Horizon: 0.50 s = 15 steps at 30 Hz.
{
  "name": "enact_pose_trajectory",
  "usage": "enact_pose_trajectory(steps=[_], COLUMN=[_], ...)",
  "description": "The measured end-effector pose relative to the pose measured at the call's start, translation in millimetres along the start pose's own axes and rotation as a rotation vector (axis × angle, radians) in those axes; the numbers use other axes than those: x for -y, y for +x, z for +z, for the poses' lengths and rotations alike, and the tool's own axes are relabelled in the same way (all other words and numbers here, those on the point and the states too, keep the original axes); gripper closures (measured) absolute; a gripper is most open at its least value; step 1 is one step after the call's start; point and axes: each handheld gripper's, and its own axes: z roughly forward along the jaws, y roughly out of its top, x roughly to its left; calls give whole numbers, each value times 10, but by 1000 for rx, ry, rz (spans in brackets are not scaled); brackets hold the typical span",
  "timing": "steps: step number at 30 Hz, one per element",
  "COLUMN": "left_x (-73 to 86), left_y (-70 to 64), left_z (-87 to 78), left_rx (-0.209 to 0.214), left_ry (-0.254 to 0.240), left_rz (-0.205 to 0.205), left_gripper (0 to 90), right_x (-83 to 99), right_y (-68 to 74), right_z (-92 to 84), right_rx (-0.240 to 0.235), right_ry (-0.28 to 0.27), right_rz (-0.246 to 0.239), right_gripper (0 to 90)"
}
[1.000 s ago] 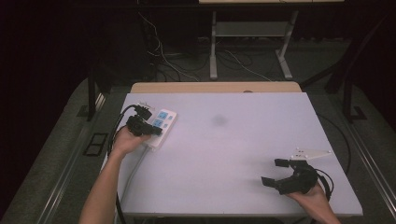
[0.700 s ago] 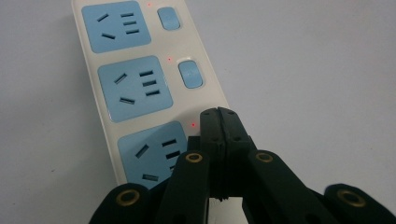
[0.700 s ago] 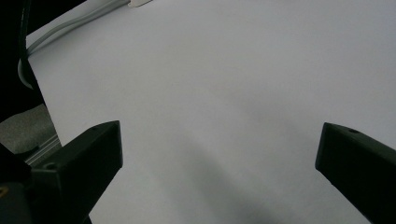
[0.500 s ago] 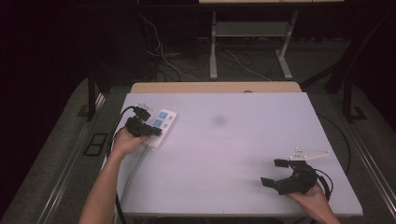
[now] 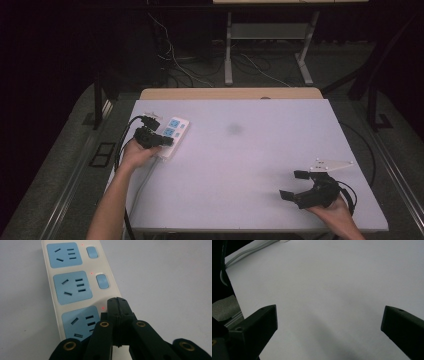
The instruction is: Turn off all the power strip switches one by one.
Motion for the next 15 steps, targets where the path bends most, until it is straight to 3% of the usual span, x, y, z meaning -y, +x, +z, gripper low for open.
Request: enact_pose_trajectory(steps=[15], left_x=[19], left_y=[-55], left_z=[6], left_rx=[-37], left_ry=[-12], left_rz=[20], left_gripper=[898], right_x=[-6], right_y=[-10], right_z=[-11], right_rx=[4], right_ry=[-10], right_rz=[0], right_gripper=[5])
